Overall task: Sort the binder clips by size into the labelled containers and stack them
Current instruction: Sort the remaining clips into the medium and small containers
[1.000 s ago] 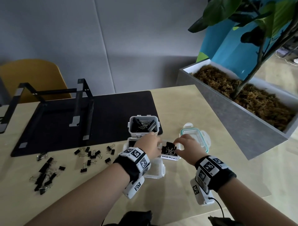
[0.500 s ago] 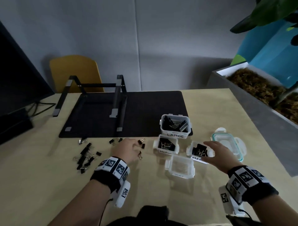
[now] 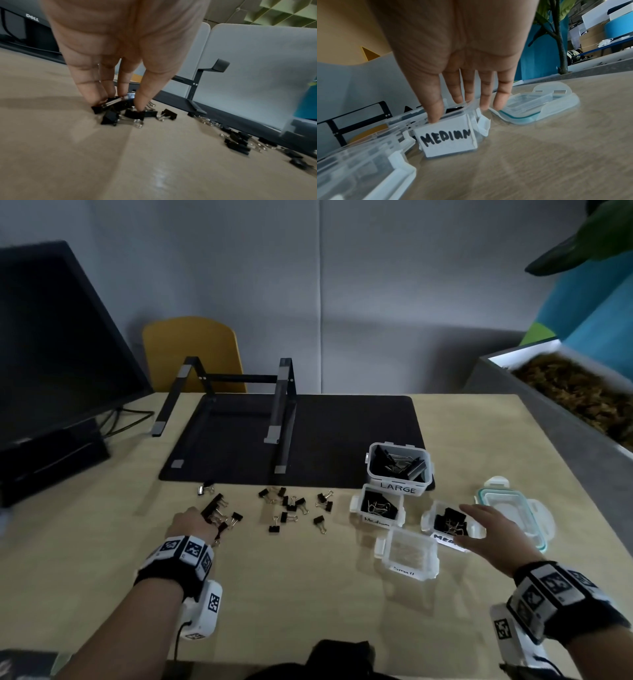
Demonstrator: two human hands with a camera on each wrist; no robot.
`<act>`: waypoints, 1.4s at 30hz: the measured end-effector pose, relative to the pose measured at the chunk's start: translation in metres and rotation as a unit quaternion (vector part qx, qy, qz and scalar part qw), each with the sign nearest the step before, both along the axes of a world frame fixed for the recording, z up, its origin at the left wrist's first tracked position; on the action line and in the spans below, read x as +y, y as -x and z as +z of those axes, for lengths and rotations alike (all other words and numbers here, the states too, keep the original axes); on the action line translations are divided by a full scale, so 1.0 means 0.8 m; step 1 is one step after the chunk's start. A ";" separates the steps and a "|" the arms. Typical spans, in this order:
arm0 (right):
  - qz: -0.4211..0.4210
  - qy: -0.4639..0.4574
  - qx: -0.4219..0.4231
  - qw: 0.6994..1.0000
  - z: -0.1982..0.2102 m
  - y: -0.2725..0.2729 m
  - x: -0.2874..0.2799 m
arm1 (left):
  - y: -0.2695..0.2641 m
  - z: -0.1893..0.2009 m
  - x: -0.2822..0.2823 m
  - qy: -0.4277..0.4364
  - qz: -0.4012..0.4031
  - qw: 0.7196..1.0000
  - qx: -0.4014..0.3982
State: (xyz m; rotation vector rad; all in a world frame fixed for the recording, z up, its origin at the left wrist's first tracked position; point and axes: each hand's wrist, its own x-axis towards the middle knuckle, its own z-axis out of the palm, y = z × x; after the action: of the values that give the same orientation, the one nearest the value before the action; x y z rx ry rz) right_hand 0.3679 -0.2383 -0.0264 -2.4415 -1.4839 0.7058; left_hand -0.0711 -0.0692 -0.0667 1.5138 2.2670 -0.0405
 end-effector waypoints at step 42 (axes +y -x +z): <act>0.011 -0.023 0.037 0.999 -0.008 -0.014 -0.003 | -0.380 0.049 -0.085 0.020 -0.498 0.812 -0.303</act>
State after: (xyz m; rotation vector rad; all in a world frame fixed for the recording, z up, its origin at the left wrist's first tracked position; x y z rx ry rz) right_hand 0.3791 -0.2407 -0.0325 -2.3417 -1.4849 0.7491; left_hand 0.2330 -0.1368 -0.0273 2.1247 0.8210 0.0847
